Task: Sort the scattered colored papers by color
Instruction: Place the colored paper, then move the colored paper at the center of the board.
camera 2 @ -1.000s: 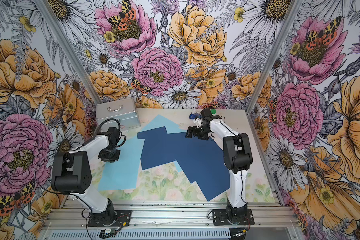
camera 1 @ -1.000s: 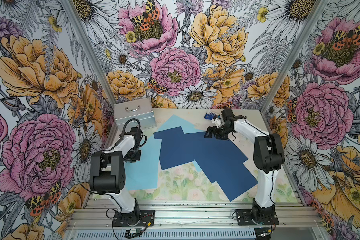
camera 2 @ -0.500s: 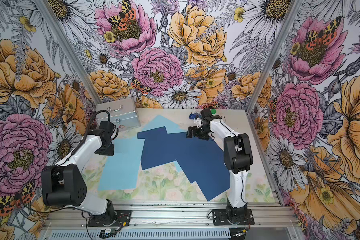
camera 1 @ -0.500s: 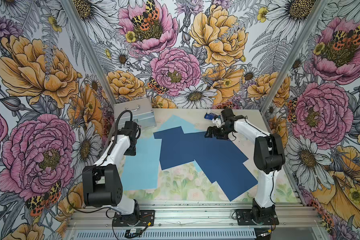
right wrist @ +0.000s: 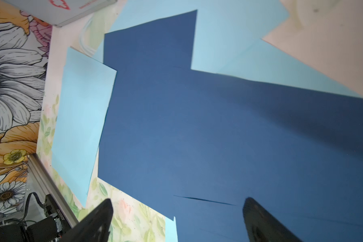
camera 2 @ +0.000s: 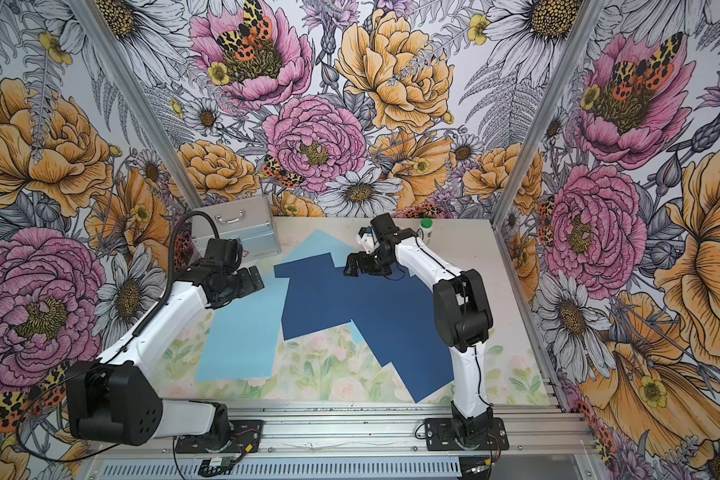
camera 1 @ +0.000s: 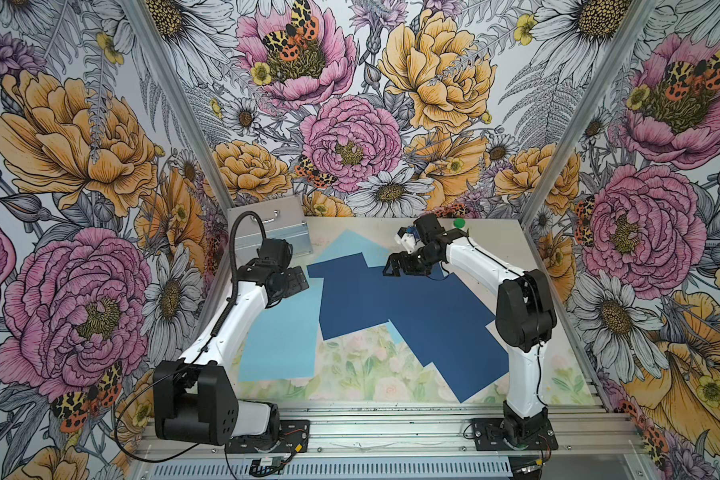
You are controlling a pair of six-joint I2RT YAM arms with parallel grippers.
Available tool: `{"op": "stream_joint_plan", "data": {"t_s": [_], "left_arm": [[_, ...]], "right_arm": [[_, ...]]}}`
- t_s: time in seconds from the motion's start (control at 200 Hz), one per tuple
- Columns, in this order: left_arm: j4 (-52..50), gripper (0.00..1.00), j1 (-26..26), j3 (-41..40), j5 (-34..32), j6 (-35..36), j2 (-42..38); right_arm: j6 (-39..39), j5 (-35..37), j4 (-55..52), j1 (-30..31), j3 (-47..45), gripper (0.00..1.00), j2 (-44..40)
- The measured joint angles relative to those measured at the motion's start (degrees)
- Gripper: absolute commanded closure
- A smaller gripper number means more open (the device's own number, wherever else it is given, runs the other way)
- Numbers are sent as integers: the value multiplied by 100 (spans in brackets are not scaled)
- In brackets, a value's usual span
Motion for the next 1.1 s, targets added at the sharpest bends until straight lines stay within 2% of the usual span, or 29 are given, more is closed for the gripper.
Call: {"op": "stream_joint_plan", "data": {"t_s": [0.105,0.235,0.595,0.756,0.926,1.101], "left_arm": [[599,1,-498,-216,507,-289,76],[1506,1,-1040,-146,1156,-509,568],[2962,1,-2227,1047,2496,-1375,3062],[3147,1,-2538,1403,2837,-1582,3648],[3206,1,-2669,1722,3023,-1729,3860],[3189,1,-2686,2100,3187,-1757,4249]], "right_arm": [[0,46,-42,-155,11,1,9],[-116,280,-83,-568,-190,1,-4],[-260,1226,-328,-2004,-1541,1,-173],[-260,1386,-350,-2229,-1676,1,-317],[-236,1333,-304,-2479,-1742,1,-337],[-83,1311,-79,-2817,-2365,0,-695]]}}
